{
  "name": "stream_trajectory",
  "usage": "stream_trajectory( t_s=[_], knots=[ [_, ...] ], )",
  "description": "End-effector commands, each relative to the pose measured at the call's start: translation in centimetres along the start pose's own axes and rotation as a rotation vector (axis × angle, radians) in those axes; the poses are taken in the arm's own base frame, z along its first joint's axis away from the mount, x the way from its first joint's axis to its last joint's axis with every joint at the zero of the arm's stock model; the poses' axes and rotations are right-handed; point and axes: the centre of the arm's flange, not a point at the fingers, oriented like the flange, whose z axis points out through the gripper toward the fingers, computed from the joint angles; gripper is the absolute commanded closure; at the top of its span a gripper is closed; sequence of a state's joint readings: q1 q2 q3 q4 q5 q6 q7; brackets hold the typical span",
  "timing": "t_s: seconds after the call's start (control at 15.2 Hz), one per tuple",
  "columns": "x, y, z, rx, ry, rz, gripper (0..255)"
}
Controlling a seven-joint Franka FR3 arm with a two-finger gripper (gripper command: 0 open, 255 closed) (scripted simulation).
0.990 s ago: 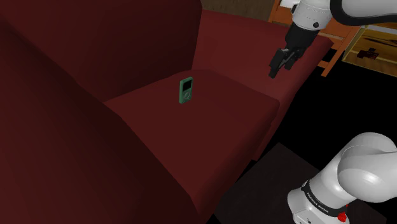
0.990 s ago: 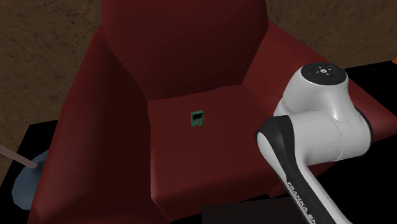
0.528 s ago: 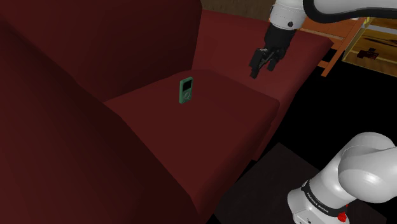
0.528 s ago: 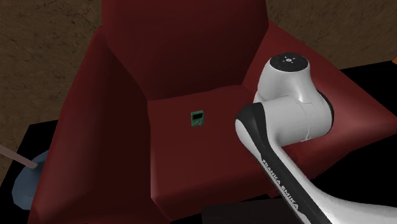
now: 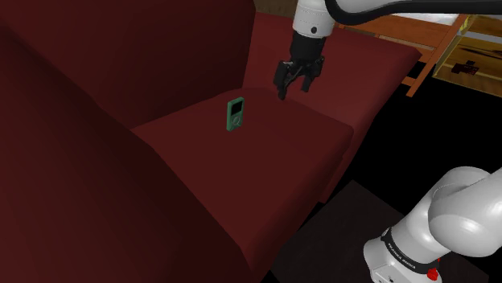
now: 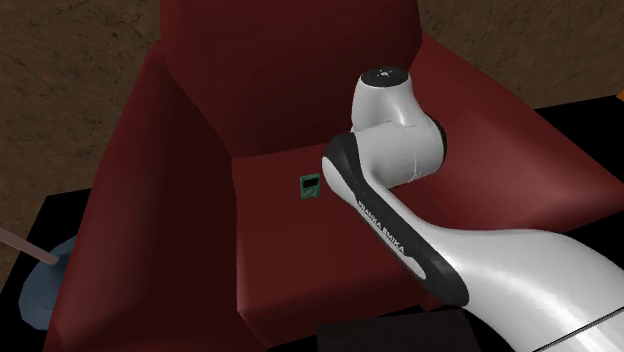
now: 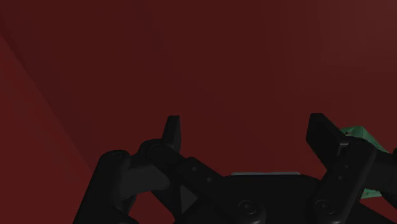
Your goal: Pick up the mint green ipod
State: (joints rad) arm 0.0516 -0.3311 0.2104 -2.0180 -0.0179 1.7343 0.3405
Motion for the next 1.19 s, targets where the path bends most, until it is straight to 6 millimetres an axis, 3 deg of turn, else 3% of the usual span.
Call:
stream_trajectory(
  t_s=[0.0, 0.66, 1.12],
  knots=[
    [1.6, -2.1, 0.6, 0.013, -0.011, 0.004, 0],
    [9.9, -12.0, 2.3, 0.07, -0.066, 0.023, 0],
    [10.0, -12.6, 5.5, 0.072, -0.068, 0.023, 0]
  ],
)
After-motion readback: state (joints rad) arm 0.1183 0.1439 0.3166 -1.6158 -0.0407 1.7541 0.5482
